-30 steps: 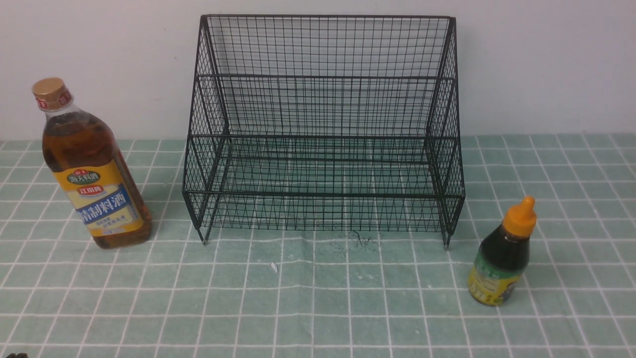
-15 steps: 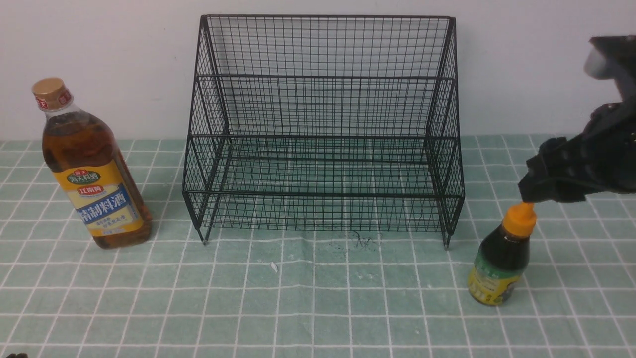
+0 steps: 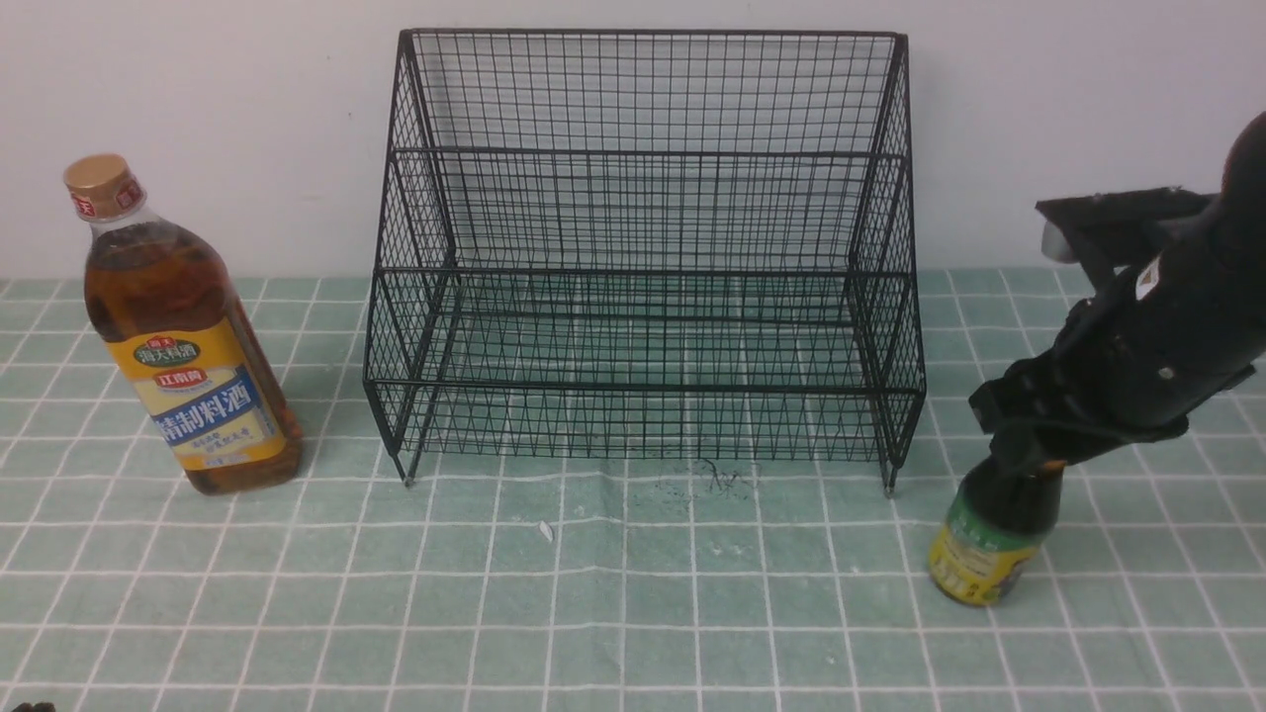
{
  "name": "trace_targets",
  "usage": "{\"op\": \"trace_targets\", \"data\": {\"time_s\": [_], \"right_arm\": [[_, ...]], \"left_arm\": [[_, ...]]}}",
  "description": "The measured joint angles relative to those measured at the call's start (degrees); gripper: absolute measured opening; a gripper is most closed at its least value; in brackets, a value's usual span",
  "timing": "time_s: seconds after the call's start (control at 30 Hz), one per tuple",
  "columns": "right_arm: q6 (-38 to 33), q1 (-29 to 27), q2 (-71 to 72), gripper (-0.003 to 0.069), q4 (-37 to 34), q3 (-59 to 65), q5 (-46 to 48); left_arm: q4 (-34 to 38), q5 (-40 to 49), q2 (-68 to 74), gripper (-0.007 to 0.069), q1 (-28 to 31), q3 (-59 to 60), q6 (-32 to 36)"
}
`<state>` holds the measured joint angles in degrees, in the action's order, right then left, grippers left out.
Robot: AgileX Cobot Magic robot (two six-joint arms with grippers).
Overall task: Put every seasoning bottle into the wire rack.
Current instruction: Use the right arm to grab the condiment bottle closest to it, then use the right arm to put the condiment bottle back on the shelf
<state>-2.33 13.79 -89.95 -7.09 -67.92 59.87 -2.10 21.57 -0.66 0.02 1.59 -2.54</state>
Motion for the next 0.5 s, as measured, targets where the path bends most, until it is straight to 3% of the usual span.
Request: {"op": "trace_targets", "data": {"time_s": [0.3, 0.5], "right_arm": [[-4.5, 0.0, 9.5, 0.0297, -6.6, -9.7, 9.9], [-7.6, 0.0, 8.9, 0.0297, -13.5, -17.7, 9.2]], "left_arm": [[0.0, 0.0, 0.0, -0.0006, 0.0, 0.0, 0.0], [0.0, 0.0, 0.0, -0.0006, 0.0, 0.0, 0.0]]}}
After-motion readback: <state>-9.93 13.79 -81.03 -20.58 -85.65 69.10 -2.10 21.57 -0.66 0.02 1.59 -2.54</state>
